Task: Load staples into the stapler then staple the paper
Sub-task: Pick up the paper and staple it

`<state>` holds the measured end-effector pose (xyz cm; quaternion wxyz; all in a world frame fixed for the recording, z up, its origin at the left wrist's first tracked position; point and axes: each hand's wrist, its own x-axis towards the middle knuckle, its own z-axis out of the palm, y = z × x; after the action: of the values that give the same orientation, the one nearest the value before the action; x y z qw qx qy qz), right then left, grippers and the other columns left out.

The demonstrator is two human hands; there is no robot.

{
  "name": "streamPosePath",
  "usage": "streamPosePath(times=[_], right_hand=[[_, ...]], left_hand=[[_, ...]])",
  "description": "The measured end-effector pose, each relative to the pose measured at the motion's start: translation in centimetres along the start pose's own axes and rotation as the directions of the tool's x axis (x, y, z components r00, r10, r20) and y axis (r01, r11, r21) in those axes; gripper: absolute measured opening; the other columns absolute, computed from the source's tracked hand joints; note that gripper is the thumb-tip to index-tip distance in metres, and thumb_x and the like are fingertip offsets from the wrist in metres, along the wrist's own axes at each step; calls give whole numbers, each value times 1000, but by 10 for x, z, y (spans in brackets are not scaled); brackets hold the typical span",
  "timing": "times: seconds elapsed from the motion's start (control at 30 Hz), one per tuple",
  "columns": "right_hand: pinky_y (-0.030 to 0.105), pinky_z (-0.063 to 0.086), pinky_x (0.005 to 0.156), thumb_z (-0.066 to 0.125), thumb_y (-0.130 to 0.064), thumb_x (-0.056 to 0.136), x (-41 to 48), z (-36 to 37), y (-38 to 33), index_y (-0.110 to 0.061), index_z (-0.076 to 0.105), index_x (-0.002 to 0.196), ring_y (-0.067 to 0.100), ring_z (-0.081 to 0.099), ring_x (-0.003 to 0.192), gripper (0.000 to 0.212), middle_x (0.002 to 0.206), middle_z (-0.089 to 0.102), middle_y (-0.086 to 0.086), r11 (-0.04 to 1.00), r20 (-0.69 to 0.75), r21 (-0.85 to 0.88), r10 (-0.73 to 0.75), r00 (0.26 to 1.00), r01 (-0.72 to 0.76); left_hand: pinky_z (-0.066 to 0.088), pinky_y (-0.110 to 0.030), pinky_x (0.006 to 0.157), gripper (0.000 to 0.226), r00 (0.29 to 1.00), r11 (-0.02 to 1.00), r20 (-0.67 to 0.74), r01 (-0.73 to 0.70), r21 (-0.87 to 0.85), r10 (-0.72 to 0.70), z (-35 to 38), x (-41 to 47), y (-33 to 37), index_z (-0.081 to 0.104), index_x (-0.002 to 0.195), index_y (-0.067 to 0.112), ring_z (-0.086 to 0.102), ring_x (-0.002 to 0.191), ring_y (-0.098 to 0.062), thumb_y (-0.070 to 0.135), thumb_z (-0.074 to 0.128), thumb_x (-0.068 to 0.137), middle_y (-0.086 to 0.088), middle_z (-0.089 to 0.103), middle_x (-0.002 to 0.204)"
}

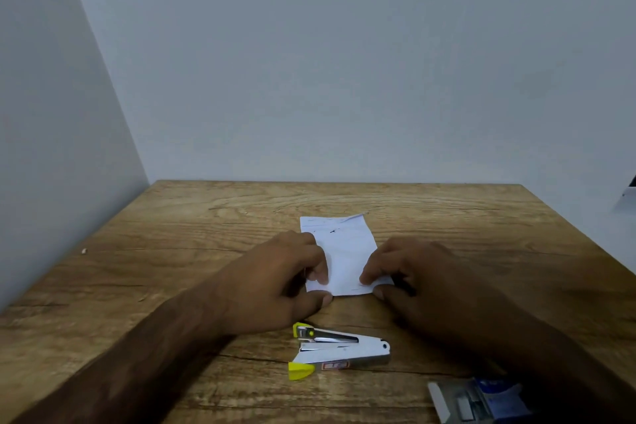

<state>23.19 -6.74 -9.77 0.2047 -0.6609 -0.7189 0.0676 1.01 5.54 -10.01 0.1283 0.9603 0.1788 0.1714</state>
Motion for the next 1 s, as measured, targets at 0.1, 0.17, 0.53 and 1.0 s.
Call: streamPosePath(times=[0.1,0.17,0.53,1.0], right_hand=[[2,34,76,64,-33,88,-2,0,-1,-44,70,108,-19,48,101,23,107,59,-32,1000,25,-15,-23,999,23],[1,34,75,64,-34,90,-3,0,-4,-44,69,110,-21,46,103,23,108,58,-33,999,31,-11,-32,999,33],[24,53,70,59,-80,72,-19,-8,-50,-53,59,117,-2,60,96,53,99,63,-22,971,205,87,-236,950,222],[35,55,73,66,-54,76,-20,-8,-42,-43,64,106,6,65,87,32,97,66,-14,949,81,312,-69,994,40]], left_hand=[[44,-17,76,19,1000,1000,10,2,-29,-2,-2,-6,2,68,100,24,53,86,-3,35,76,87,12,59,91],[47,-23,78,18,1000,999,12,6,-34,-6,-2,-9,3,67,101,26,53,88,-3,37,75,88,14,58,92],[50,-30,72,12,1000,998,-10,-10,-63,10,-5,-9,7,74,95,20,61,81,-13,25,77,85,9,66,86],[52,-36,69,5,998,998,-21,-59,10,59,-11,-9,10,77,87,12,65,79,-14,13,78,82,5,72,84]])
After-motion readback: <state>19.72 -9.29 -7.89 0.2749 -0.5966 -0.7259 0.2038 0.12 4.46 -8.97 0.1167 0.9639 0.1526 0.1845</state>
